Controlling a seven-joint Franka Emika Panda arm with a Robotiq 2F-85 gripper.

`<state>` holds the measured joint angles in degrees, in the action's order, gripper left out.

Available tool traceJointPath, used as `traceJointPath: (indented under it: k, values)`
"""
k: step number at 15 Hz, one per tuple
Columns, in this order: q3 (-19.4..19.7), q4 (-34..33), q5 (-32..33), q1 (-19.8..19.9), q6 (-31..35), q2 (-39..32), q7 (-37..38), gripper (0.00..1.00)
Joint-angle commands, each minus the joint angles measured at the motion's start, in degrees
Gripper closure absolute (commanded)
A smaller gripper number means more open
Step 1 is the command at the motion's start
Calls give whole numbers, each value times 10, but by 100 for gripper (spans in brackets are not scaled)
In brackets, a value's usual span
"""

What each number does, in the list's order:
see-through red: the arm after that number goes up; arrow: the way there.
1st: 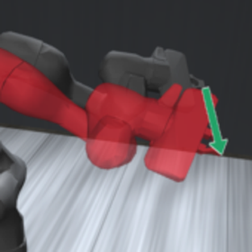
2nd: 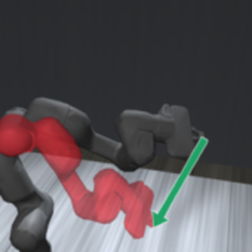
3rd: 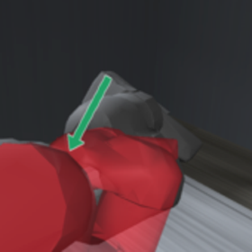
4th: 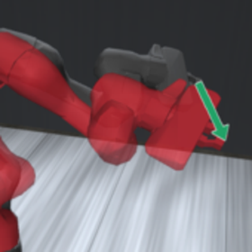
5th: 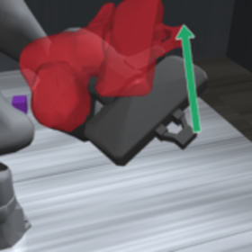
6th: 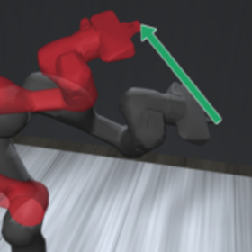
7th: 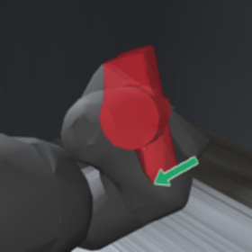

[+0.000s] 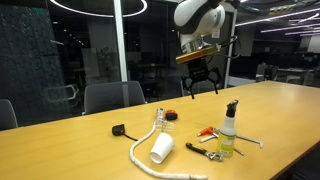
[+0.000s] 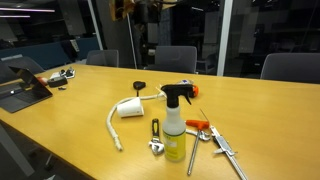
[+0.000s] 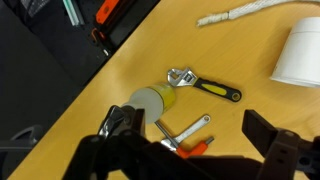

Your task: Pick up the cup and put it upright

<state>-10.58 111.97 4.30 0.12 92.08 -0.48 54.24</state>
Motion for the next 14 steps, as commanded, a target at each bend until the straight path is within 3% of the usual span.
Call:
traceJointPath:
  k: [1,7,14]
  values:
    - [30,-108,-12,-23,-75,-108,80,0]
    - [79,-232,-81,-43,-140,-257,185,0]
    - [92,-412,-257,-47,-183,-412,350,0]
